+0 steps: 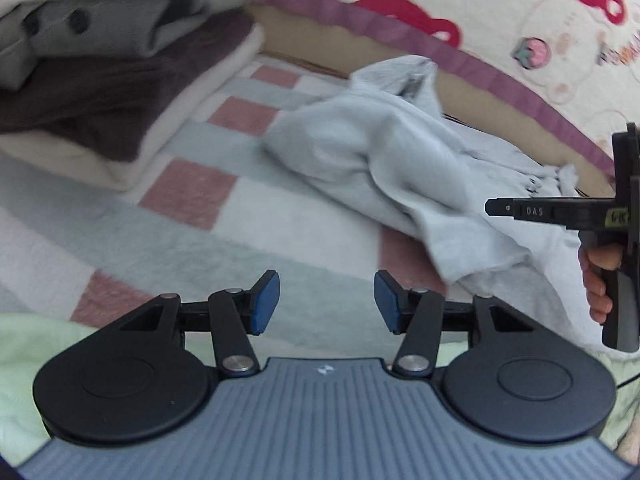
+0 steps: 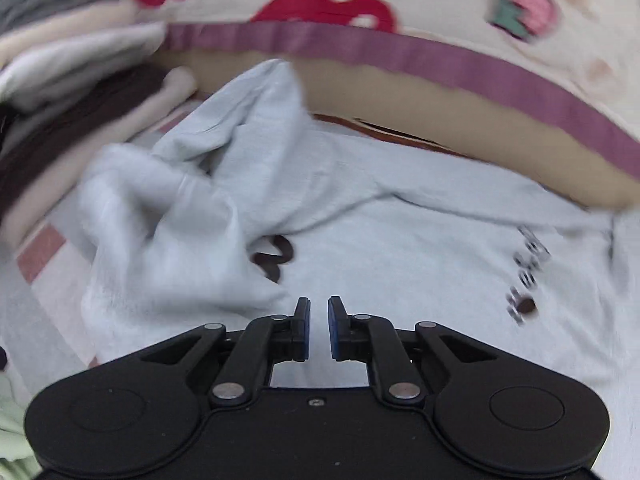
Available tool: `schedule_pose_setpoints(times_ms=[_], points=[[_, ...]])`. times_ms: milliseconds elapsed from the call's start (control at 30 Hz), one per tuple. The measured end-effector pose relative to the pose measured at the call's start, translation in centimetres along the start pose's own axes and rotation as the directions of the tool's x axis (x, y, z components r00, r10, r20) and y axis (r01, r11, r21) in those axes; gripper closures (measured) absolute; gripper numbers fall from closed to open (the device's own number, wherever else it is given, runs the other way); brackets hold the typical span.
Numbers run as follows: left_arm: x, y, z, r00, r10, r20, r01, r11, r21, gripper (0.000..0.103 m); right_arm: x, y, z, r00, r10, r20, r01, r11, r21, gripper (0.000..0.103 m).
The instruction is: Fold clothes
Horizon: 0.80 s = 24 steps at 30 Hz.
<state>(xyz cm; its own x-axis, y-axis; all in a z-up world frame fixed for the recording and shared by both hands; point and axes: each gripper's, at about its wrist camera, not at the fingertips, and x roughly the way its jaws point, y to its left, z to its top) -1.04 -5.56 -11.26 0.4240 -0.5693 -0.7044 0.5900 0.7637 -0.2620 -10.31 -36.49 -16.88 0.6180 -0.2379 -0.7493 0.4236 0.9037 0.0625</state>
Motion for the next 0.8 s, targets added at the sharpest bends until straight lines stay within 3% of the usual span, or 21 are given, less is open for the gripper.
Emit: schedule_pose_setpoints(times_ms=[33,167,333,433,567,600,667,733,800], points=[[0.0,-0.4,0.0,1.000,-0.016,0.007,0.016,1.000,0.025,0.052,-0.8,-0.7,-0.6,1.000,0.015,0.008,-0.015,0.999,0.034,0.074],[0.6,-1.7,1.1,0.997,-0.070,0.020,0.068,0.994,0.081,0.050,-4.1,-2.2,-3.8,0.992,0.120,0.033,-0.123,0.986,0.114,0.074],[4.1,-1.2,3.1,0.980,-0.193,-0.042,0.188,0.976,-0.109,0.048,-6.3,-2.2,-7.5,0.980,0.198,0.001,-0.197,0.975,0.101,0.069],[7.1,-1.1,3.6,0.959,-0.273,-0.080,0.239,0.925,-0.294,0.048,-6.2,-1.3,-8.8,0.979,0.200,-0.040,-0.197,0.978,0.075,0.063],[8.9,-3.7,3.5,0.975,-0.221,-0.027,0.209,0.952,-0.222,0.048,-6.5,-1.0,-10.3,0.976,0.210,-0.064,-0.204,0.975,0.092,0.063],[8.8,-4.4,3.3,0.977,-0.211,-0.019,0.205,0.964,-0.169,0.051,-6.7,-1.0,-10.6,0.975,0.211,-0.064,-0.204,0.974,0.096,0.063],[8.7,-5.9,3.0,0.981,-0.193,-0.001,0.193,0.979,-0.063,0.101,-7.2,-1.3,-10.9,0.977,0.206,-0.056,-0.199,0.974,0.106,0.062],[7.2,-6.2,2.8,0.975,-0.211,0.061,0.213,0.977,-0.026,0.101,-7.7,-1.8,-11.1,0.981,0.192,-0.038,-0.187,0.976,0.116,0.062],[5.2,-5.7,2.7,0.972,-0.210,0.109,0.218,0.974,-0.065,0.101,-8.3,-1.8,-11.2,0.988,0.156,-0.008,-0.155,0.983,0.095,0.062]])
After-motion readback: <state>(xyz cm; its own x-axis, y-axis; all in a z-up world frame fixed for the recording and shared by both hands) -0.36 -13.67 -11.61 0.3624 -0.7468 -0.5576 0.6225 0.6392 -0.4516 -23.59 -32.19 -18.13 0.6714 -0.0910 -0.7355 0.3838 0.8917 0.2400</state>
